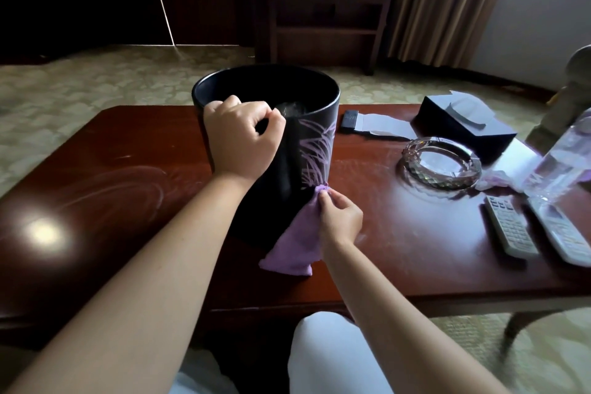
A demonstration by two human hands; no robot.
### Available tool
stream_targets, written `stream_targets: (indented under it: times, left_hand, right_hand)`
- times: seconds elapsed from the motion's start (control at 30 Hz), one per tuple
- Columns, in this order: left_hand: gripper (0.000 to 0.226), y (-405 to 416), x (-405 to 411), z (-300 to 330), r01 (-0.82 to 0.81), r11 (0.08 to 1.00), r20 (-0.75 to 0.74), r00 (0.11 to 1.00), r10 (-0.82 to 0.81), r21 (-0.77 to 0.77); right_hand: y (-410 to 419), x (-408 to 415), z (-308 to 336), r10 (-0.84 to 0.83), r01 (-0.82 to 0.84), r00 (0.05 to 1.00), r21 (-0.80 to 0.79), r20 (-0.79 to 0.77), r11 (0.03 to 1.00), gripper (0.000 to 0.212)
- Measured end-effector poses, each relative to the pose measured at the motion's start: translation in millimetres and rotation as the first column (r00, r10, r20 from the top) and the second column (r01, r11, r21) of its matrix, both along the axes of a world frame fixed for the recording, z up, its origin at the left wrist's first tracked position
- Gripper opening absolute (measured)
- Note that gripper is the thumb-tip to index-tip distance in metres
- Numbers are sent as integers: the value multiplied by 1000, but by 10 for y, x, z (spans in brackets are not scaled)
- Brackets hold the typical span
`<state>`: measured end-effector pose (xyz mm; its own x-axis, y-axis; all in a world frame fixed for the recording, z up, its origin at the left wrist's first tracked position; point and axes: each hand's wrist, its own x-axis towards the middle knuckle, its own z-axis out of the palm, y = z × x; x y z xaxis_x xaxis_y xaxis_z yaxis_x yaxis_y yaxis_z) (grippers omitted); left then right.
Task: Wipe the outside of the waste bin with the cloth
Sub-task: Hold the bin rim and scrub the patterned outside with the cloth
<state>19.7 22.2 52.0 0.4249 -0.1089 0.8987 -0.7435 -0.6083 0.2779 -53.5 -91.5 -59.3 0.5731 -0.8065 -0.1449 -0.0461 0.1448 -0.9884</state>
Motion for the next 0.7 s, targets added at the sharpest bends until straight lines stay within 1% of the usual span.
stream_targets:
  times: [0.1,0.17,0.23,0.3,0.37,0.43,0.5,0.6,0.7]
  left_hand:
    - [33,-6,13,-20,-14,1000,14,1000,14,-3]
    - [33,9,16,-17,-4,1000,8,1000,4,1]
    - [33,17,4,-5,5,1000,5,1000,-5,7]
    - [33,16,-8,5,8,1000,5,1000,-8,10]
    - [33,3,-7,4,8,1000,-4,1000,-8,4]
    - [33,1,0,-5,8,1000,-10,1000,-8,-5]
    - [33,6,7,-17,9,1000,-1,1000,-9,-7]
    - [34,0,6,-18,11,1000,6,1000,-11,-3]
    - [34,2,5,-5,12,1000,9,1000,-12,0]
  right_hand:
    - [146,-111,-69,66,-57,996,-157,54,986,19]
    - [160,-113,-95,62,-47,996,-214,65,976,20]
    - [112,-64,-85,35,-27,999,-200,36,979,19]
    - [30,-8,-110,27,-35,998,-164,-49,986,20]
    - [-70,16,-160,53,-69,990,-120,-133,990,21]
    - [-160,37,-182,95,-111,980,-83,-176,990,21]
    - [-197,72,-158,94,-109,984,-93,-148,990,20]
    - [-147,91,-97,59,-62,998,-137,-24,989,20]
    - [-148,72,-128,67,-72,997,-133,-41,989,20]
